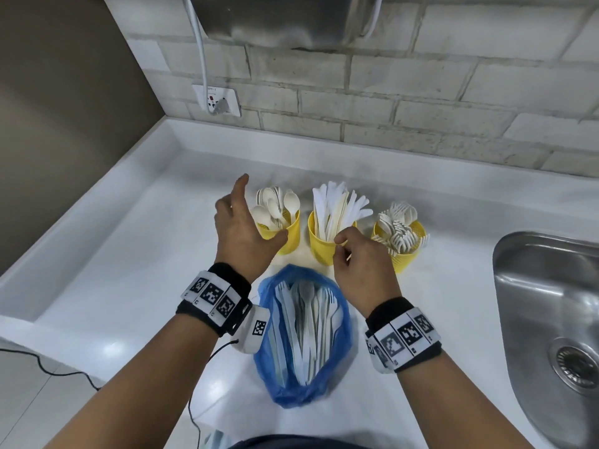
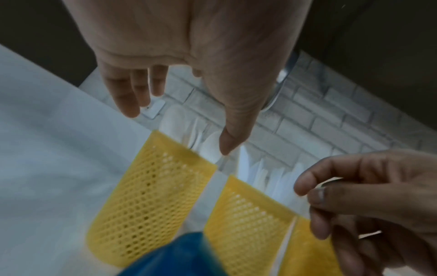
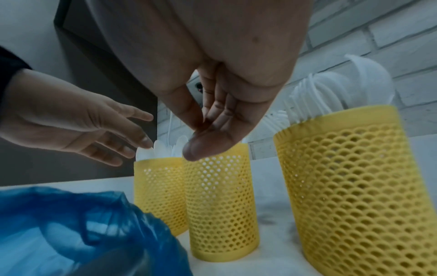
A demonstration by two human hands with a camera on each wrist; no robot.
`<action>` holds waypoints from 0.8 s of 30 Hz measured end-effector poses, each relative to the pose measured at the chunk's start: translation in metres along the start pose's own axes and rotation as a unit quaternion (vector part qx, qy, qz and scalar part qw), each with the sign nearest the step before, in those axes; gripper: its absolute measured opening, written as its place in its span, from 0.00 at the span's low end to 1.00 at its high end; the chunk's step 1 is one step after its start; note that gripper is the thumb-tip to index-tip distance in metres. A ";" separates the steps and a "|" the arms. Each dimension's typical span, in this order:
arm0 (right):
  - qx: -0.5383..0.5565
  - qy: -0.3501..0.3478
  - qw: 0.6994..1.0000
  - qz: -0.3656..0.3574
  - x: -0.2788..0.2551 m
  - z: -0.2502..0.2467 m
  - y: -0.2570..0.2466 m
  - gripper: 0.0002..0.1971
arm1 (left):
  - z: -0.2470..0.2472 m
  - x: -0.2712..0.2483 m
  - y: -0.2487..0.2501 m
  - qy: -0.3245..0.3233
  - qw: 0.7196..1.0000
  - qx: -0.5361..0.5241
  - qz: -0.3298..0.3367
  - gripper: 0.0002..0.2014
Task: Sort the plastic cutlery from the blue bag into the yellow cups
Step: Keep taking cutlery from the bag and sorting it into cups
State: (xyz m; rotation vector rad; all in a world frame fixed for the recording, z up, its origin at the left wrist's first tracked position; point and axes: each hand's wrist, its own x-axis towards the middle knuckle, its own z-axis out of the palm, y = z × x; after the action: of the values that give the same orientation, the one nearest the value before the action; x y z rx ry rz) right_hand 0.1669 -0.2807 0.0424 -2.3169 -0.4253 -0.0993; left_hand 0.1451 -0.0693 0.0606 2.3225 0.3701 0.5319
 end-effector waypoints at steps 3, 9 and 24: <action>0.027 -0.025 0.999 0.010 -0.013 -0.004 -0.004 0.03 | -0.018 -0.031 0.024 -0.064 0.996 -0.063 0.025 0.28; 0.014 -0.128 0.991 0.024 -0.052 0.005 -0.006 0.06 | -0.017 -0.093 0.025 -0.321 0.944 0.024 0.071 0.02; -0.137 -0.260 0.951 0.096 -0.102 0.023 -0.005 0.15 | -0.006 -0.132 -0.020 -0.447 0.858 0.250 0.024 0.18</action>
State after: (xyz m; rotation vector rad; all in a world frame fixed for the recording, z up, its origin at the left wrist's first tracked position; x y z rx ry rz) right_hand 0.0681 -0.2890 0.0101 -2.6351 -0.4614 0.5956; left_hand 0.0249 -0.1051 0.0155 2.7646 -0.0187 -0.7304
